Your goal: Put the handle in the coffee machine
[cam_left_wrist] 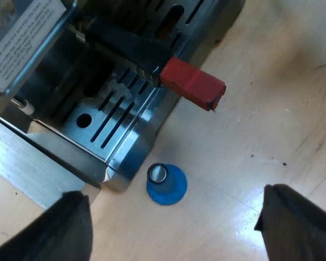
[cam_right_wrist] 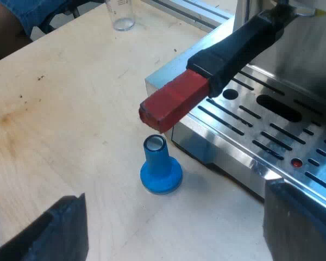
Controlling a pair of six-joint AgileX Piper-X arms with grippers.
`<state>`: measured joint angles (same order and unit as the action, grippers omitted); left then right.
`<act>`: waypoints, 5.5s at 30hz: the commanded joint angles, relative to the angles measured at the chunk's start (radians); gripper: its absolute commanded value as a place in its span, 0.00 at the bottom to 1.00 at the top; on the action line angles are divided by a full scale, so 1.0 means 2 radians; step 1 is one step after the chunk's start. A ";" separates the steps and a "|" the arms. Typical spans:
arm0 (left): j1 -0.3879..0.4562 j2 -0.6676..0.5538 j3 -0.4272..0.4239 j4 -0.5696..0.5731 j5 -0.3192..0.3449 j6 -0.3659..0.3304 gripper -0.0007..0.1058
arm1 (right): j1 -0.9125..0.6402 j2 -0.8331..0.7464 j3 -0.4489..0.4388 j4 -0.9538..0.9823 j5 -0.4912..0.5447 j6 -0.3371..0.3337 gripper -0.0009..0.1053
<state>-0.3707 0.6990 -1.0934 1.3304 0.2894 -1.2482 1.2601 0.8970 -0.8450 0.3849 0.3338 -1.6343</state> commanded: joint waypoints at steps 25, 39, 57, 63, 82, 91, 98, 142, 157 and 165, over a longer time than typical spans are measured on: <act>0.127 -0.017 -0.004 -0.151 0.051 -0.139 0.64 | -0.179 0.000 -0.155 0.186 -0.025 -0.015 0.65; 0.127 -0.010 -0.004 -0.146 -0.028 -0.186 0.64 | -0.399 -0.023 -0.191 0.265 -0.084 -0.022 0.65; 0.143 -0.019 -0.004 -0.118 -0.023 -0.168 0.64 | -0.662 -0.115 -0.191 0.368 -0.193 -0.101 0.65; 0.152 -0.060 -0.004 -0.118 -0.023 -0.156 0.64 | -0.681 -0.163 -0.191 0.370 -0.203 -0.126 0.65; 0.152 -0.269 0.014 -0.112 -0.023 -0.155 0.64 | -0.681 -0.378 -0.192 0.406 -0.203 -0.127 0.65; 0.152 -0.325 0.030 -0.074 -0.009 -0.145 0.64 | -0.681 -0.457 -0.193 0.462 -0.203 -0.127 0.65; 0.152 -0.367 0.032 -0.030 -0.008 -0.144 0.64 | -0.681 -0.478 -0.199 0.514 -0.200 -0.127 0.65; 0.159 -0.424 0.290 -0.157 -0.016 -0.178 0.64 | -0.681 -0.476 0.004 0.373 -0.222 -0.091 0.65; 0.161 -0.424 0.292 -0.162 -0.014 -0.178 0.64 | -0.681 -0.475 0.119 0.332 -0.222 -0.092 0.65; 0.164 -0.424 0.292 -0.162 -0.012 -0.178 0.64 | -0.681 -0.475 0.160 0.321 -0.222 -0.089 0.65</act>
<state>-0.0439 -0.0119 -0.5045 1.0232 0.2672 -1.5948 -0.0979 -0.0068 -0.5181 1.0488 -0.1088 -1.8149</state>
